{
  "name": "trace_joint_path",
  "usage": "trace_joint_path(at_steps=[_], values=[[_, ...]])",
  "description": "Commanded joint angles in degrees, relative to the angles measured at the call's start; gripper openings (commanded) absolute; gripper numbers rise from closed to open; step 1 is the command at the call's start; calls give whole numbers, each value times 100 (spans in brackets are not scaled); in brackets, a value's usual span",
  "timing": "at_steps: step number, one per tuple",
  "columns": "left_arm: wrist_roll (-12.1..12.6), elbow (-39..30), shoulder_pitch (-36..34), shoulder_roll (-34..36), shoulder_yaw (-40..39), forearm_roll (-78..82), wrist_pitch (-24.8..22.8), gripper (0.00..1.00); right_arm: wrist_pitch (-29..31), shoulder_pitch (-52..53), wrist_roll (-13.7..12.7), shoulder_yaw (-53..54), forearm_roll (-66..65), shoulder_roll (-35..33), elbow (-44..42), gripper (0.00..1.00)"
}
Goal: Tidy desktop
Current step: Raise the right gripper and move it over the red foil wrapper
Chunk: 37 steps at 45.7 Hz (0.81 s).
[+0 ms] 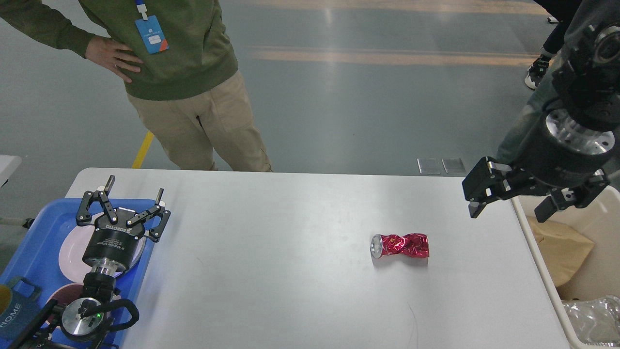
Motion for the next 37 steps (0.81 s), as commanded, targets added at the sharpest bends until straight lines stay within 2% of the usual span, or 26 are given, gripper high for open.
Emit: trace_joint_path(at_steps=[1, 22, 27, 33, 35, 37], values=[[-8, 0, 0, -1, 0, 0, 0, 97, -218, 218, 18, 95, 0, 307, 263, 100], [1, 0, 0, -1, 0, 0, -9, 97, -543, -36, 71, 192, 326, 281, 141, 100], [1, 0, 0, -1, 0, 0, -9, 97, -1122, -528, 53, 210, 693, 299, -79, 100], [1, 0, 0, -1, 0, 0, -9, 97, -2010, -1319, -26, 201, 2274, 360, -492, 100], [1, -8, 0, -1, 0, 0, -9, 97, -2247, -1608, -96, 192, 2767, 395, -659, 100], [1, 0, 0, -1, -9, 0, -9, 97, -2502, -1898, -289, 210, 3241, 422, -852, 100]])
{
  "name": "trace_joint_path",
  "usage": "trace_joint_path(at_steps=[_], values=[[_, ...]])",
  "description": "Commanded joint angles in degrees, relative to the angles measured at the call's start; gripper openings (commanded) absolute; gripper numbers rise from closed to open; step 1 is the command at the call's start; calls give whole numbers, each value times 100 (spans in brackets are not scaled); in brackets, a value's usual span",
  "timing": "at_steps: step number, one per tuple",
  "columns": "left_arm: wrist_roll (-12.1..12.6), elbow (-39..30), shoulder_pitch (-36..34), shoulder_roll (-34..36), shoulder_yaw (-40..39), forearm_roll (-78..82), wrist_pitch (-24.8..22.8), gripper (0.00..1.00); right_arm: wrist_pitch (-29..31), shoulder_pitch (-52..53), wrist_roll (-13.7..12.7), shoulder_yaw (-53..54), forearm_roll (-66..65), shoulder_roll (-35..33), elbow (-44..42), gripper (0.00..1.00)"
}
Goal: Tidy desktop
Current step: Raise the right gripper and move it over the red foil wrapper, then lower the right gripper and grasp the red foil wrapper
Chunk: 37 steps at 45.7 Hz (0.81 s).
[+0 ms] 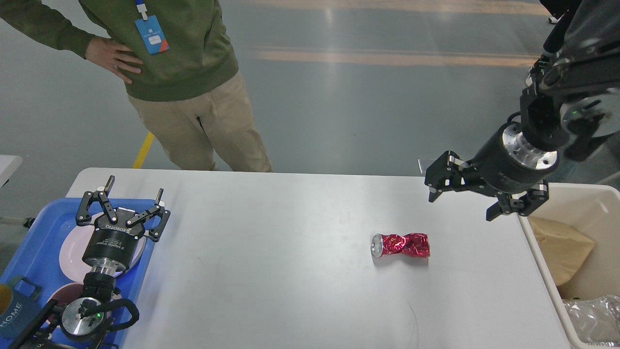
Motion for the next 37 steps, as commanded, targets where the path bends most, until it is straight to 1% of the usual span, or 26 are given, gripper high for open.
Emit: trace_joint_path(at_steps=[1, 4, 6, 7, 12, 15, 21, 26, 29, 37], values=[[0, 0, 0, 2, -5, 0, -1, 97, -781, -817, -395, 14, 1461, 68, -522, 100], [0, 0, 0, 2, -4, 0, -1, 97, -1229, -1212, -817, 119, 2121, 33, -812, 100], [0, 0, 0, 2, -5, 0, -1, 97, -1493, -1572, -993, 347, 2411, 15, -1023, 100], [0, 0, 0, 2, 4, 0, -1, 97, -1590, -1791, -1038, 505, 2517, 15, -1155, 100], [0, 0, 0, 2, 4, 0, -1, 97, -1784, -2960, -1091, 1665, 2641, -46, -1893, 100], [0, 0, 0, 2, 4, 0, -1, 97, -1854, -3418, -1091, 2052, 2615, -55, -2218, 100], [0, 0, 0, -7, -5, 0, -1, 97, -2048, -4341, -1065, 2448, 2580, 41, -3062, 100], [0, 0, 0, 2, 4, 0, -1, 97, -2320, -5193, -1056, 2870, 2606, 366, -3932, 100], [0, 0, 0, -7, -4, 0, -1, 97, -2347, -5668, -1056, 3090, 2597, 507, -4433, 100], [0, -9, 0, -7, 4, 0, -1, 97, -2408, -6398, -1056, 3591, 2571, 938, -5444, 100]])
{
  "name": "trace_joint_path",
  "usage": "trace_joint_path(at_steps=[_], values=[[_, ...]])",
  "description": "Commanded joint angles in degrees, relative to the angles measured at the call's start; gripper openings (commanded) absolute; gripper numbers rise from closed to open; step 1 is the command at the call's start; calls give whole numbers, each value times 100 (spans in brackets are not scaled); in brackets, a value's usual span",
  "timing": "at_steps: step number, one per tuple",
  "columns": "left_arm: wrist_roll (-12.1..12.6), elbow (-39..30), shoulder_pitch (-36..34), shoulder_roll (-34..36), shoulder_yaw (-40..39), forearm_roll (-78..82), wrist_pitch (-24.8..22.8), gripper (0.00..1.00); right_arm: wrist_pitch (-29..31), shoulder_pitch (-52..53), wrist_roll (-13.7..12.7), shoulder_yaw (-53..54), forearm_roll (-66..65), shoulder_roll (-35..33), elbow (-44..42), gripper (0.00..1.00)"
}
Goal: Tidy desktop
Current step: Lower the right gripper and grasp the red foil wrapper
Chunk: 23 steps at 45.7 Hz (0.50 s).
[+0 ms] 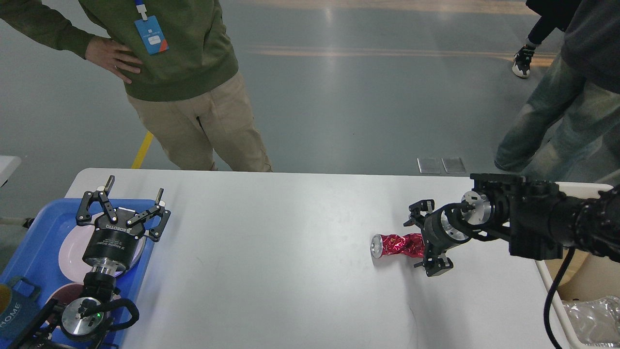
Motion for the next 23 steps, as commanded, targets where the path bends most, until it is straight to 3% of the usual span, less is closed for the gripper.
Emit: trace_joint_path(at_steps=[1, 15, 23], values=[[0, 1, 0, -4, -4, 0, 1, 97, -12, -453, 0, 304, -22, 297, -712, 100], [0, -7, 0, -4, -4, 0, 1, 97, 76, -981, 9, 322, -84, 807, -1732, 100], [0, 2, 0, -4, 5, 0, 1, 97, 93, -1042, 17, 322, -84, 833, -1812, 100]])
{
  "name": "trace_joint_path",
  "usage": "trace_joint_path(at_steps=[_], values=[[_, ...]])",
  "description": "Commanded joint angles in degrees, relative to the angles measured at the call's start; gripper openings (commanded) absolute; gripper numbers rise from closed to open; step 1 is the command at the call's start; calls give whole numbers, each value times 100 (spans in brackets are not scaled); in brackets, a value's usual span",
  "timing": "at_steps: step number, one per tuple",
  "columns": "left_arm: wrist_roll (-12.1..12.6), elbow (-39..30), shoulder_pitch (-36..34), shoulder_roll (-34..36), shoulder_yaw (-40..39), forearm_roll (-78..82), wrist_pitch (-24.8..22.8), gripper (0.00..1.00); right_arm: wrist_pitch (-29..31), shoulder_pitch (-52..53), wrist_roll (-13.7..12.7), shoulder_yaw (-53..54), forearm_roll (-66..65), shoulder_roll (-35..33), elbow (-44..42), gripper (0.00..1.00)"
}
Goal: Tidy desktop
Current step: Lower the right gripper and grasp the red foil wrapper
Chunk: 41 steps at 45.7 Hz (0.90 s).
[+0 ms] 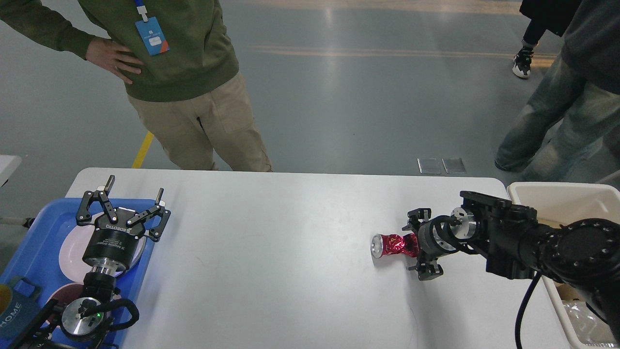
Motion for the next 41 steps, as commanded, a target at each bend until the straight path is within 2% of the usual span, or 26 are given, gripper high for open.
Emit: trace_joint_path(at_steps=[1, 10, 14, 20, 23, 26, 29, 41], values=[[0, 5, 0, 3, 3, 0, 1, 97, 4, -23, 3, -4, -2, 14, -64, 100], [0, -4, 0, 3, 3, 0, 1, 97, -22, -32, 12, 4, -160, 14, -187, 97], [0, -4, 0, 3, -5, 0, 1, 97, -31, -41, 12, 13, -231, 5, -187, 89], [0, -4, 0, 3, -5, 0, 1, 97, -14, -59, 12, 154, -240, -21, -161, 60], [0, 5, 0, 3, -5, 0, 1, 97, -5, -94, 3, 224, -248, -22, -144, 38], [0, -4, 0, -6, -5, 0, 1, 97, -5, -138, 12, 224, -257, -30, -135, 23], [0, -4, 0, 3, 3, 0, 1, 97, 13, -155, 12, 224, -310, -39, -100, 0], [0, -4, 0, -6, 3, 0, 1, 97, -5, -103, 3, 277, -477, -329, 207, 0]])
